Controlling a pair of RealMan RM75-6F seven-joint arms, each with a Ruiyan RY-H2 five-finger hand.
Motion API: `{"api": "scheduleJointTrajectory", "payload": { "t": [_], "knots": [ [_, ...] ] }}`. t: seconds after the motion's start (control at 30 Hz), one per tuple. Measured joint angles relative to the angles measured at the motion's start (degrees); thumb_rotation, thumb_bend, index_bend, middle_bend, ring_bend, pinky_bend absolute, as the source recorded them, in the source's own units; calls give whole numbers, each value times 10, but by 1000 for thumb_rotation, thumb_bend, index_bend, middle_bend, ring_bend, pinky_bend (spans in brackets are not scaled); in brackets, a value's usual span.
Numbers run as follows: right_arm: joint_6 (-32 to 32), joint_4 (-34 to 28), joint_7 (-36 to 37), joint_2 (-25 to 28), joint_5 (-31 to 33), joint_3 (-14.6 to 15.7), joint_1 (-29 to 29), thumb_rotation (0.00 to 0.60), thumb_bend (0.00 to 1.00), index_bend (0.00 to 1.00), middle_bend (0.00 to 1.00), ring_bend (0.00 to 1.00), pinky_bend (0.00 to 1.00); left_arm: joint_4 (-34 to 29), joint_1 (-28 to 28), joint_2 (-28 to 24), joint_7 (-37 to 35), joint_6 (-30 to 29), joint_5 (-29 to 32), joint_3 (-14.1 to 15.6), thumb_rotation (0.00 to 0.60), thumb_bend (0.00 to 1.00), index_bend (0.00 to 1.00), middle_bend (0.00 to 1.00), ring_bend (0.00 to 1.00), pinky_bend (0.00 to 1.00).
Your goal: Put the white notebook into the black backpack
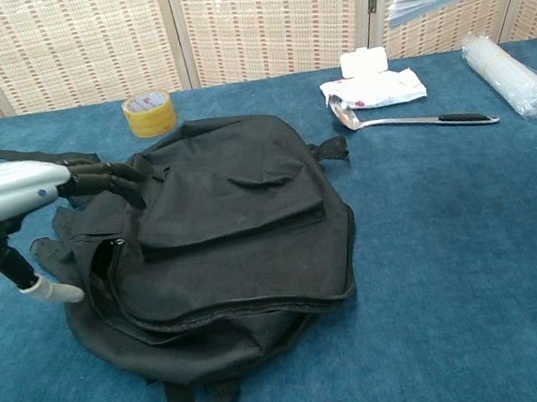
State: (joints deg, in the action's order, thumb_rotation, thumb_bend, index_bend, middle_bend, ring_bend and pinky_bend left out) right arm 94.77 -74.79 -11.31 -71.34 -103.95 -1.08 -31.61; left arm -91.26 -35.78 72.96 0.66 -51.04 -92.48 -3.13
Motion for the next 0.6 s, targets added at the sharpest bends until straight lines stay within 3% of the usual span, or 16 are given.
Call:
{"api": "scheduleJointTrajectory", "payload": {
  "t": [0.23, 0.6],
  "knots": [
    [-14, 2, 0, -7, -7, -3, 5, 600, 534, 769, 487, 498, 343, -10, -20, 21, 16, 34, 18, 13, 600, 208, 250, 100, 121, 0],
    [-24, 15, 10, -15, -12, -12, 11, 600, 535, 769, 487, 501, 343, 12, -44, 86, 11, 51, 62, 6, 600, 209, 293, 102, 122, 0]
  ]
}}
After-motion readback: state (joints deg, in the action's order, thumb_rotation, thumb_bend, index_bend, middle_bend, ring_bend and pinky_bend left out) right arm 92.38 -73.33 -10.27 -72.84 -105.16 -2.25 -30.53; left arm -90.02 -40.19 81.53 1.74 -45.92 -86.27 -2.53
